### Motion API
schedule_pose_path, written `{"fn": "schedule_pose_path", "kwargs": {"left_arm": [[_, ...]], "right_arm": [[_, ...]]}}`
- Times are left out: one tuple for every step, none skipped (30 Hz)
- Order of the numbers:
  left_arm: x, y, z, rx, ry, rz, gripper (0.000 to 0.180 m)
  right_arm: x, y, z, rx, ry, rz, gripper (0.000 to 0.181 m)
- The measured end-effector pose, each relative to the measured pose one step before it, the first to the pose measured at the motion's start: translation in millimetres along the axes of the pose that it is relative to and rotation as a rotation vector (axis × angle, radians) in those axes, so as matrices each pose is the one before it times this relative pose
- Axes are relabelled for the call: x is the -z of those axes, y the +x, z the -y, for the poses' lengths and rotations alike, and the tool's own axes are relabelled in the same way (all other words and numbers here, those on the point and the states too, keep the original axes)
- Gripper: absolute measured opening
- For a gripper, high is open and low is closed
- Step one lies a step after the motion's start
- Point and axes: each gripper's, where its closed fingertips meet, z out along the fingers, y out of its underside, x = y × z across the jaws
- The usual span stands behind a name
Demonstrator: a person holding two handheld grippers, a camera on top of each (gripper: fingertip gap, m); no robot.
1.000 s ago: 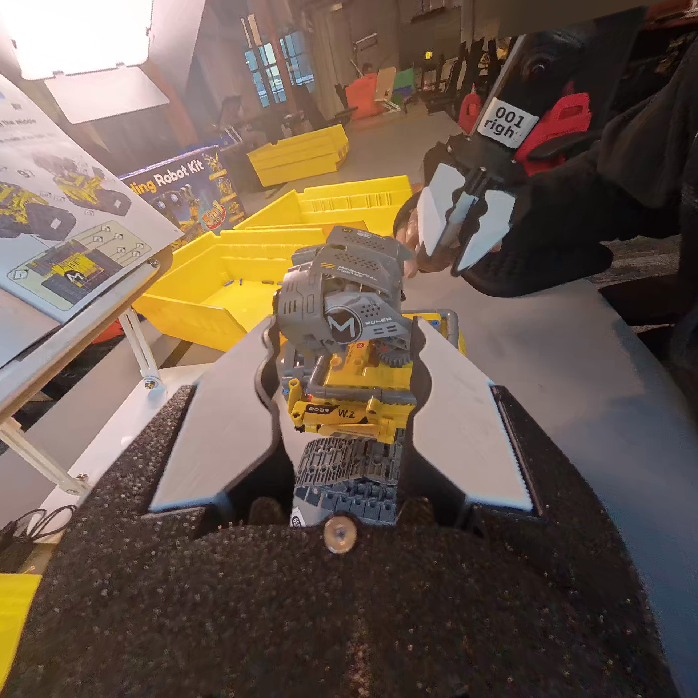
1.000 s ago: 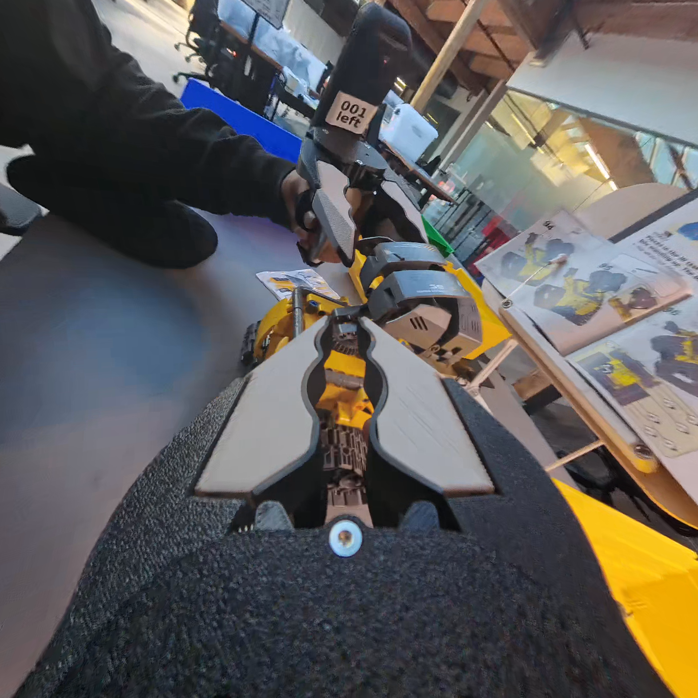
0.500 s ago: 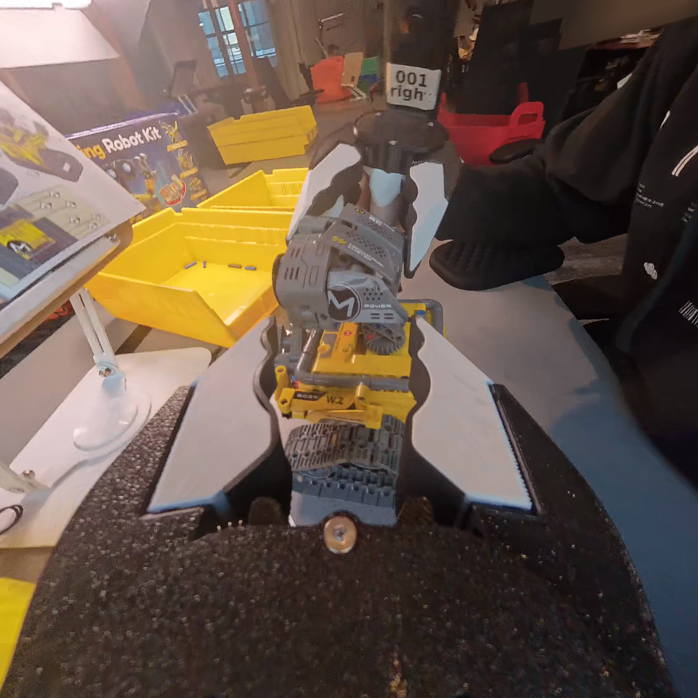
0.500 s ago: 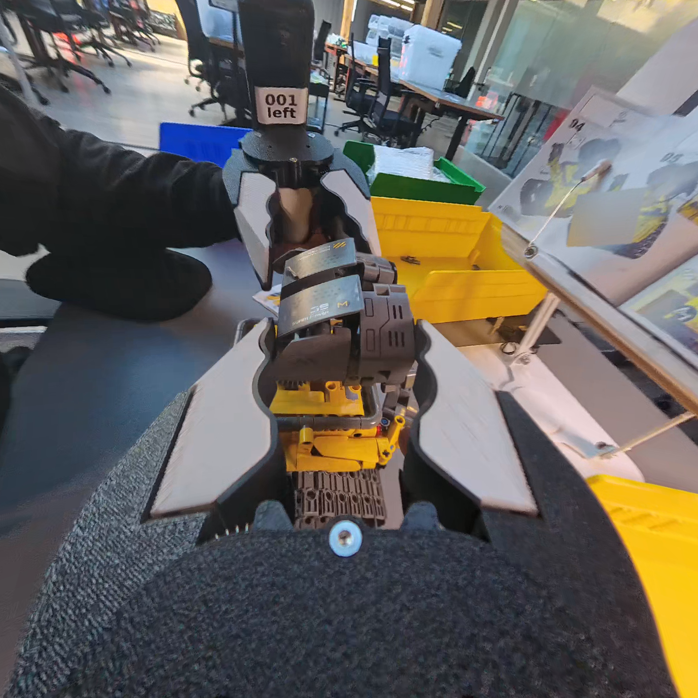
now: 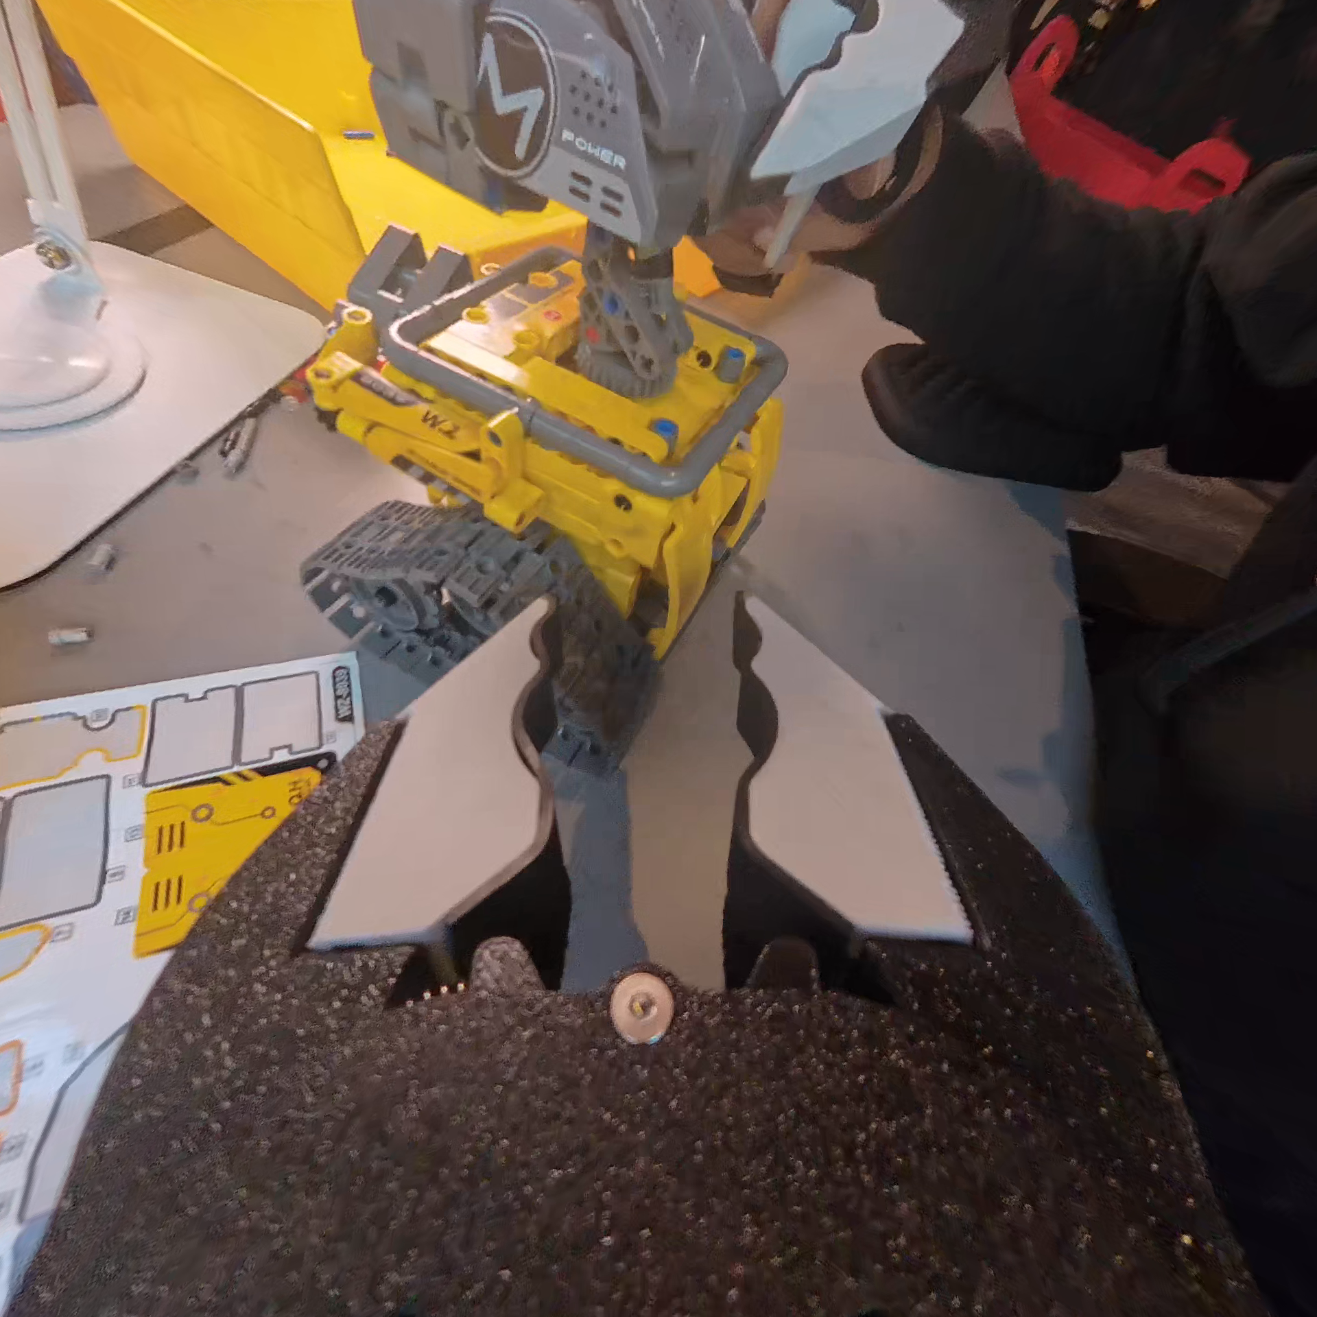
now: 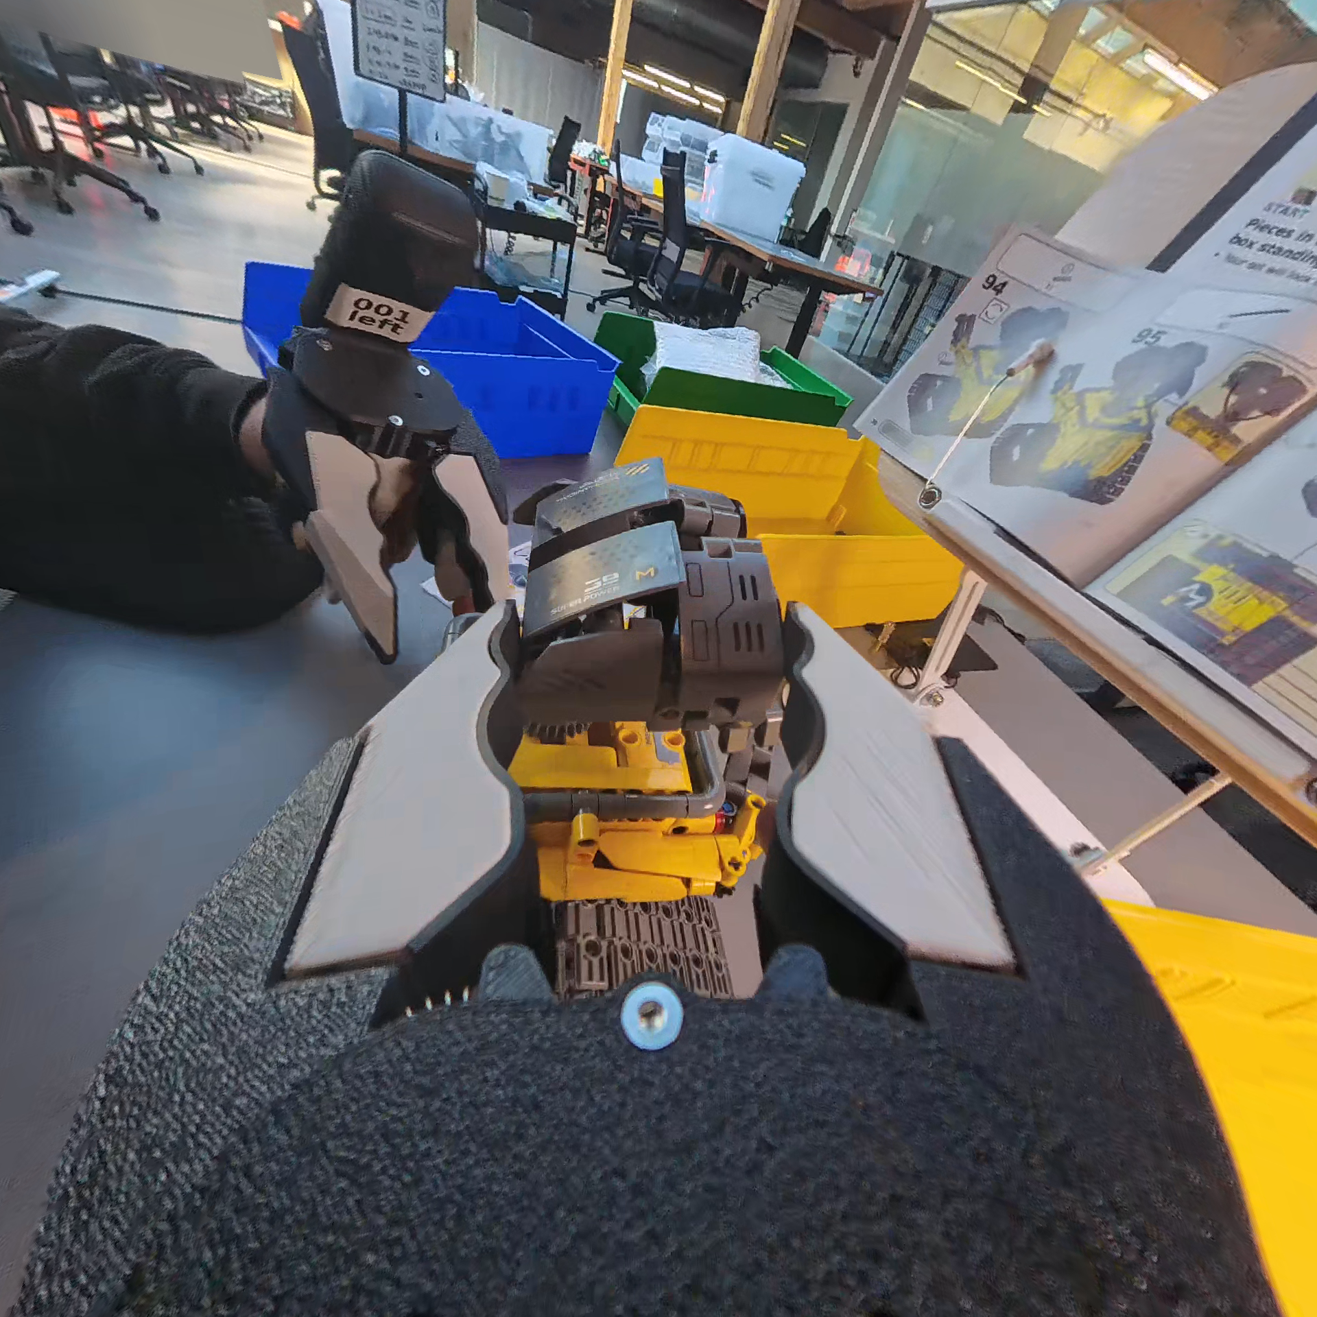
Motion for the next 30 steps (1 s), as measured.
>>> {"fn": "schedule_pose_path", "kwargs": {"left_arm": [[5.60,-5.13,-4.69,-0.0161,-0.0187,0.0391,0.050],[9.35,-11.80,-3.07,-0.0119,-0.0114,0.0651,0.052],[12.23,-17.75,-0.96,0.0127,0.0041,0.0837,0.049],[13.04,-24.79,-2.84,0.0333,-0.0058,0.1087,0.046],[11.30,-28.82,-7.08,0.0360,-0.0280,0.1196,0.046],[7.30,-26.04,-11.04,0.0359,-0.0481,0.0943,0.048],[2.80,-20.83,-12.33,0.0343,-0.0528,0.0620,0.055],[-0.68,-15.01,-10.13,0.0323,-0.0357,0.0343,0.060],[-2.80,-9.02,-8.36,0.0336,-0.0262,0.0083,0.063],[-4.17,-4.07,-7.94,0.0300,-0.0312,-0.0119,0.071],[-4.44,-3.01,-6.64,0.0213,-0.0311,-0.0075,0.079],[-3.52,-3.59,-3.32,0.0042,-0.0153,0.0059,0.083],[-2.43,-1.60,-1.23,-0.0053,-0.0055,-0.0004,0.086],[-1.69,0.68,-0.57,-0.0012,-0.0080,-0.0141,0.091],[-1.59,-0.47,-0.98,0.0001,-0.0141,-0.0094,0.096],[-1.81,-2.64,-1.76,-0.0048,-0.0196,0.0035,0.099],[-1.95,-4.27,-1.90,-0.0066,-0.0205,0.0155,0.101],[-2.07,-1.56,-2.00,-0.0094,-0.0197,0.0036,0.101],[-2.44,2.15,-2.76,-0.0083,-0.0236,-0.0143,0.102],[-3.05,2.89,-4.17,-0.0086,-0.0297,-0.0169,0.103],[-1.25,-0.65,-0.96,-0.0224,-0.0079,0.0136,0.099],[-0.65,-0.45,-2.13,-0.0192,-0.0152,0.0141,0.096],[-0.24,-1.01,-1.67,-0.0175,-0.0113,0.0185,0.093],[-0.06,-0.67,-1.13,-0.0159,-0.0076,0.0144,0.092],[0.51,0.60,-0.69,0.0008,-0.0077,0.0015,0.091],[0.89,0.87,-1.34,-0.0062,-0.0110,-0.0008,0.090],[1.35,1.68,-1.72,-0.0097,-0.0134,-0.0045,0.089],[1.87,2.21,-2.17,-0.0115,-0.0144,-0.0057,0.085],[2.87,3.20,-1.65,-0.0143,-0.0075,-0.0096,0.068],[2.68,2.40,-1.87,-0.0205,-0.0059,-0.0024,0.057]], "right_arm": [[1.65,-0.56,0.19,0.0019,-0.0084,-0.0108,0.073],[2.35,-1.53,0.65,0.0053,-0.0087,-0.0069,0.073],[3.59,-2.31,1.79,0.0011,0.0009,-0.0003,0.073],[4.69,-2.22,1.93,-0.0096,0.0056,0.0048,0.074],[5.43,-1.55,0.90,-0.0205,0.0051,0.0073,0.075],[5.44,-1.78,0.04,-0.0244,0.0062,0.0136,0.075],[5.08,-1.52,-0.79,-0.0231,0.0080,0.0141,0.073],[4.24,0.11,-1.67,-0.0194,0.0080,0.0059,0.072],[3.13,0.50,-2.36,-0.0168,0.0071,0.0039,0.072],[2.16,0.76,-2.45,-0.0185,0.0061,0.0036,0.072],[1.59,1.73,-2.45,-0.0191,0.0039,-0.0020,0.072],[1.47,1.65,-2.42,-0.0129,-0.0001,-0.0026,0.072],[1.62,1.12,-2.41,-0.0058,-0.0052,-0.0009,0.072],[1.47,1.20,-1.36,-0.0049,-0.0013,-0.0014,0.072],[1.06,1.67,0.11,-0.0096,0.0052,-0.0038,0.071],[0.16,1.50,2.20,-0.0136,0.0157,-0.0015,0.067],[-0.78,1.08,1.60,-0.0148,0.0101,0.0004,0.063],[-1.56,1.25,-1.35,-0.0057,-0.0092,-0.0024,0.062],[-1.73,1.77,-4.21,0.0097,-0.0240,-0.0087,0.062],[-0.78,1.49,-3.97,0.0206,-0.0198,-0.0141,0.063],[0.76,-0.45,-2.21,0.0196,-0.0108,-0.0055,0.063],[2.40,-2.22,-0.19,0.0131,-0.0051,0.0062,0.063],[3.56,-0.61,1.30,0.0087,-0.0001,0.0002,0.063],[4.00,2.22,1.17,0.0084,-0.0029,-0.0121,0.062],[3.53,3.10,-1.06,0.0100,-0.0146,-0.0127,0.062],[2.84,2.34,-4.72,0.0118,-0.0338,-0.0067,0.061],[1.90,2.11,-7.04,0.0176,-0.0411,-0.0082,0.061],[0.69,1.48,-9.06,0.0208,-0.0462,-0.0075,0.061],[-0.22,-0.08,-9.99,0.0166,-0.0481,0.0018,0.062],[-0.69,-1.92,-9.18,0.0101,-0.0398,0.0139,0.062]]}}
